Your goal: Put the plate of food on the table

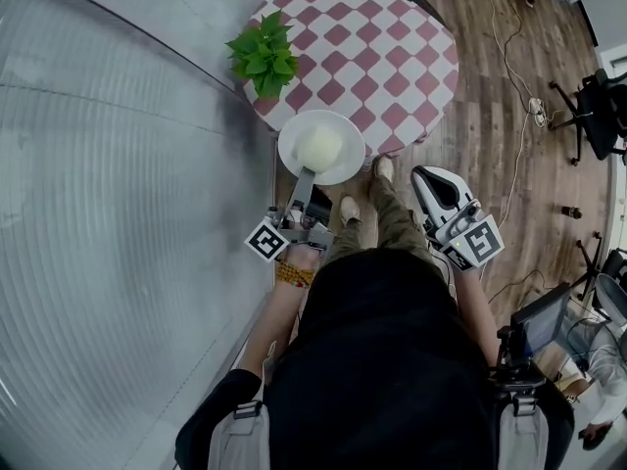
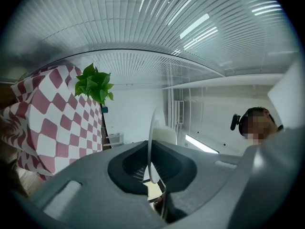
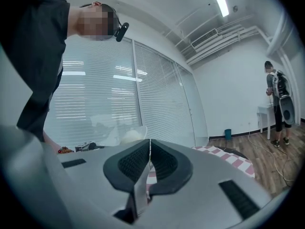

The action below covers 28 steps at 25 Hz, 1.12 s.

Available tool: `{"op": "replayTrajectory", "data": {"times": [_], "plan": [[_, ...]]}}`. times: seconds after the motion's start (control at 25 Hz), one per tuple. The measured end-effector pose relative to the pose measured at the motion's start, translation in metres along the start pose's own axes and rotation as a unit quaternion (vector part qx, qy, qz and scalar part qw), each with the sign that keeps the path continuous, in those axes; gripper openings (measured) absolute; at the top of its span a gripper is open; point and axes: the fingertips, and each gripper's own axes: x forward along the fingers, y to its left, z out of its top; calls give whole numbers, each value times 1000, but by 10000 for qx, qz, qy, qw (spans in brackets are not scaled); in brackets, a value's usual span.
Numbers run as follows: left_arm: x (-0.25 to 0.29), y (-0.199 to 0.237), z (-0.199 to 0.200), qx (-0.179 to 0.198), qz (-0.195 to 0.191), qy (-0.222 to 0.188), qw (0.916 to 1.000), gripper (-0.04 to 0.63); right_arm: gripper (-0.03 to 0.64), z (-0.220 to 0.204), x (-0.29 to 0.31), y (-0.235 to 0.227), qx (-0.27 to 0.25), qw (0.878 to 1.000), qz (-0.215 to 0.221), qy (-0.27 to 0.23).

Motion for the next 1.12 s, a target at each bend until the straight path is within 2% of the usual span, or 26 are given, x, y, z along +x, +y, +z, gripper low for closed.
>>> {"op": "replayTrajectory", "data": {"times": [0.16,0.52,0.72,0.8,0.96,1.12], "plan": [[-2,16,1,-31,145,-60,9999,15,14,-11,8,-14,113,9999,-7,13],[8,54,13,-128,523,-626,9966,15,14,-13,38,-56,308,9992,245,63],[25,83,10,-138,772,-423,9960,15,14,-25,38,-67,472,9984,239,193],[34,95,7,-171,846,-327,9957,15,14,-32,35,-75,499,9983,152,263],[67,119,0,-399,864,-418,9946,15,14,-42,22,-107,665,9972,-228,254],[98,146,-6,-600,1178,-458,9902,15,14,-41,11,-140,842,9945,-584,217]]}}
